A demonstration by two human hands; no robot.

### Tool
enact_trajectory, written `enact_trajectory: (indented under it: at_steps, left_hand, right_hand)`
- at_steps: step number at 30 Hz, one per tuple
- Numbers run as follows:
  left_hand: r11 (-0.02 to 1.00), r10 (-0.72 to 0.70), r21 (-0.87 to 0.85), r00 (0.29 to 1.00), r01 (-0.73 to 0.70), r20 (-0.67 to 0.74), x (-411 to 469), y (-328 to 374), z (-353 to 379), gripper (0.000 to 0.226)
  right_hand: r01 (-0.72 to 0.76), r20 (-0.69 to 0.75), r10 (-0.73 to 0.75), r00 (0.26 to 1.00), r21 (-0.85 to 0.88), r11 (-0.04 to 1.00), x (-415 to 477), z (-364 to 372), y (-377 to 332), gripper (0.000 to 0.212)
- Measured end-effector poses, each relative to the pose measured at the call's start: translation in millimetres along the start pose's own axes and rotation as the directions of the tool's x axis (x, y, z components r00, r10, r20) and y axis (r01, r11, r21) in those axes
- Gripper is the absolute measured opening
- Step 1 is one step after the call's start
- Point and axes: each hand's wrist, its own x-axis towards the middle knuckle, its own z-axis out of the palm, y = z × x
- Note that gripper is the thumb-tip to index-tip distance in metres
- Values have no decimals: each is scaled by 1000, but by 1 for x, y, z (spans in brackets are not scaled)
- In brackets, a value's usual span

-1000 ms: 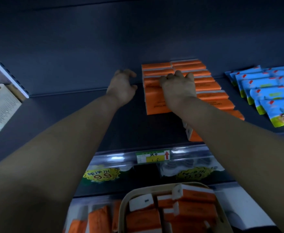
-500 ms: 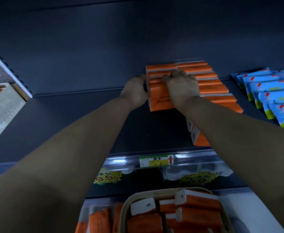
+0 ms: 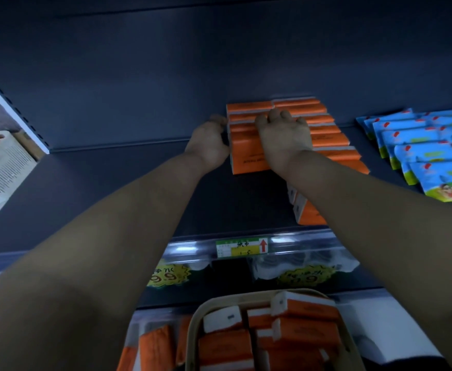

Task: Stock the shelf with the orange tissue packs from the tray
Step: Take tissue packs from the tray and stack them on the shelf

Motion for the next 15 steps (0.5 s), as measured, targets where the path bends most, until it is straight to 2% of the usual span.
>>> enact_trajectory:
  at_steps: [6, 15]
  left_hand:
    - [977, 50, 210, 999, -46, -10, -44, 17, -10, 48]
    - [929, 73, 363, 997, -75, 20, -131, 27, -3, 51]
  right_hand:
    - [27, -5, -27, 1000, -24, 999, -49, -18, 3, 57]
    - [57, -102, -50, 994, 67, 996, -147, -26, 4, 41]
